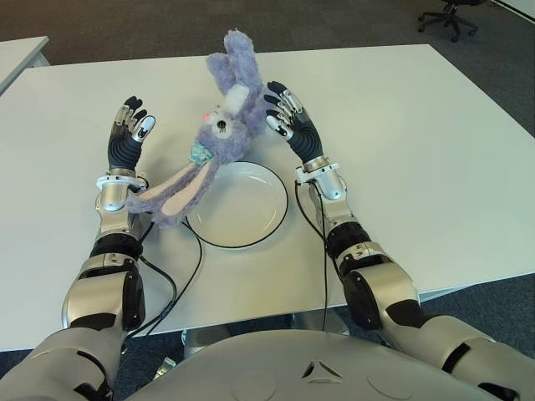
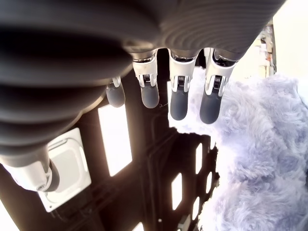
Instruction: Put the doll into the plate.
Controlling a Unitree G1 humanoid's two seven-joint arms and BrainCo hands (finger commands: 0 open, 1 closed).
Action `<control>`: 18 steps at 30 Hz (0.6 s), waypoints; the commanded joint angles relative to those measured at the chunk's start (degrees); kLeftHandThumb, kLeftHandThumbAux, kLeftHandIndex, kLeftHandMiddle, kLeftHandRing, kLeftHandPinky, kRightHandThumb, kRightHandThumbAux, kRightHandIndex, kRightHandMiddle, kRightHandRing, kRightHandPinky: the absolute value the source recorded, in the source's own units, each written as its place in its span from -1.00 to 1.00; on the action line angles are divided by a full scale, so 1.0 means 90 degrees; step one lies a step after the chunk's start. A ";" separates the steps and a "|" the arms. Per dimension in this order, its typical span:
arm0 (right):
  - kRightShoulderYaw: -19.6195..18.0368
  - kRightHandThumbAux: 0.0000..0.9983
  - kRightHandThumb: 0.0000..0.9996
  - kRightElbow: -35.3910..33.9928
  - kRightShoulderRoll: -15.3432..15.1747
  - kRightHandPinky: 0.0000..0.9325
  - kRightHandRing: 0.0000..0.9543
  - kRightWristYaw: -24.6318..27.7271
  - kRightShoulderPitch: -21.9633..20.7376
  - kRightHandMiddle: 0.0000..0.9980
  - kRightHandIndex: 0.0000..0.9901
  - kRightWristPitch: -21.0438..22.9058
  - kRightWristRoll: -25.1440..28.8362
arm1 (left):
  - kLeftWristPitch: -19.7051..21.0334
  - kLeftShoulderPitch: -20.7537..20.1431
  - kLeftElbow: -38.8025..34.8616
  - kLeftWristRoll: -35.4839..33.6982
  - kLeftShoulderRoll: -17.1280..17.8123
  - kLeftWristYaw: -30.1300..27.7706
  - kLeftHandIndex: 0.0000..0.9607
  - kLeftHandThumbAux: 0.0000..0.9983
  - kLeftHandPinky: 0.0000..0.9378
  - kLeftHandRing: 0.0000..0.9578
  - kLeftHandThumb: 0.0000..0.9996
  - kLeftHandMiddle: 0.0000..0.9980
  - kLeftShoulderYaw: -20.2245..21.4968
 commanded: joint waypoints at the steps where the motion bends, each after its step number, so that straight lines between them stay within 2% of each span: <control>1: 0.0040 -0.03 -0.29 0.0316 0.0152 -0.60 -0.81 -0.0051 0.0683 -0.90 -0.85 0.0020 -0.0023 | 0.0084 0.0655 0.0387 0.0044 -0.0332 -0.0029 -0.98 -0.09 -0.77 -0.81 -1.00 -0.83 -0.0052; 4: 0.0043 -0.03 -0.29 0.0311 0.0167 -0.61 -0.81 -0.0067 0.0681 -0.91 -0.85 0.0072 0.0011 | 0.0080 0.0649 0.0389 0.0042 -0.0334 -0.0024 -0.98 -0.09 -0.78 -0.81 -1.00 -0.83 -0.0048; 10: -0.0011 -0.04 -0.30 0.0323 0.0212 -0.75 -0.88 -0.0116 0.0673 -0.96 -0.86 0.0101 0.0113 | 0.0059 0.0661 0.0361 0.0025 -0.0347 -0.0043 -0.98 -0.09 -0.78 -0.81 -1.00 -0.82 -0.0041; 18: -0.0075 -0.03 -0.29 0.0386 0.0237 -0.79 -0.92 -0.0142 0.0641 -0.97 -0.88 0.0063 0.0171 | 0.0035 0.0662 0.0349 0.0036 -0.0350 -0.0022 -0.97 -0.10 -0.78 -0.81 -1.00 -0.82 -0.0038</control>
